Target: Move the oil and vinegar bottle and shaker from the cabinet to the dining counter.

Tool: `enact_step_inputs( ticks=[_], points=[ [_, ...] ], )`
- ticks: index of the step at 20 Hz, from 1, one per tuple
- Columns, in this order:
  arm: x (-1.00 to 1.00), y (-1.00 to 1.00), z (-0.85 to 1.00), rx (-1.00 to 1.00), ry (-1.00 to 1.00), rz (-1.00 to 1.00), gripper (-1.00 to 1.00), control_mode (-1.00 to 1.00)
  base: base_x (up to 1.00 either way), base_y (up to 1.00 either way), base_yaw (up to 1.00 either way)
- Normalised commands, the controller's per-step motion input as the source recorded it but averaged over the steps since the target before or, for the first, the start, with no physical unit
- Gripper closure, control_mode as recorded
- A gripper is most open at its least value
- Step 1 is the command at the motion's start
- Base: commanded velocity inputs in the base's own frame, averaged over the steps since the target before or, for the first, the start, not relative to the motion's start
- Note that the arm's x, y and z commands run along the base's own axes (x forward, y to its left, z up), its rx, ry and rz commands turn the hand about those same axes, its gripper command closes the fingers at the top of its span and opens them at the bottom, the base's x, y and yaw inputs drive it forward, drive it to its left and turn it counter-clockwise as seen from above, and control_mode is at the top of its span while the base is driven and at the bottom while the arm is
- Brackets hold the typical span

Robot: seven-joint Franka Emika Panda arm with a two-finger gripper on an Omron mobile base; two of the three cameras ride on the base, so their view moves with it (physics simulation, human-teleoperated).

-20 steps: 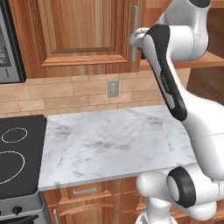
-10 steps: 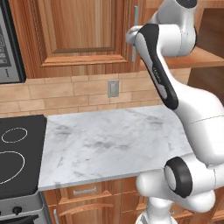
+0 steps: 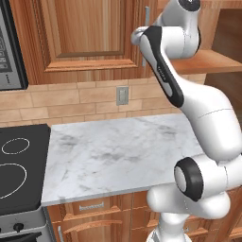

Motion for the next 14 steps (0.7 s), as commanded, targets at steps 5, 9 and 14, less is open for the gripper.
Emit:
enact_step_inputs(
  ticks=[5, 9, 14],
  points=[
    [0.35, 0.05, 0.0, 0.0, 0.0, 0.0, -1.0, -1.0, 0.0, 0.0, 0.0],
    [0.36, 0.07, 0.0, 0.0, 0.0, 0.0, -1.0, -1.0, 0.0, 0.0, 0.0],
    [0.32, 0.05, -0.02, 0.0, -0.02, 0.0, 1.0, -1.0, 0.0, 0.0, 0.0]
  ],
)
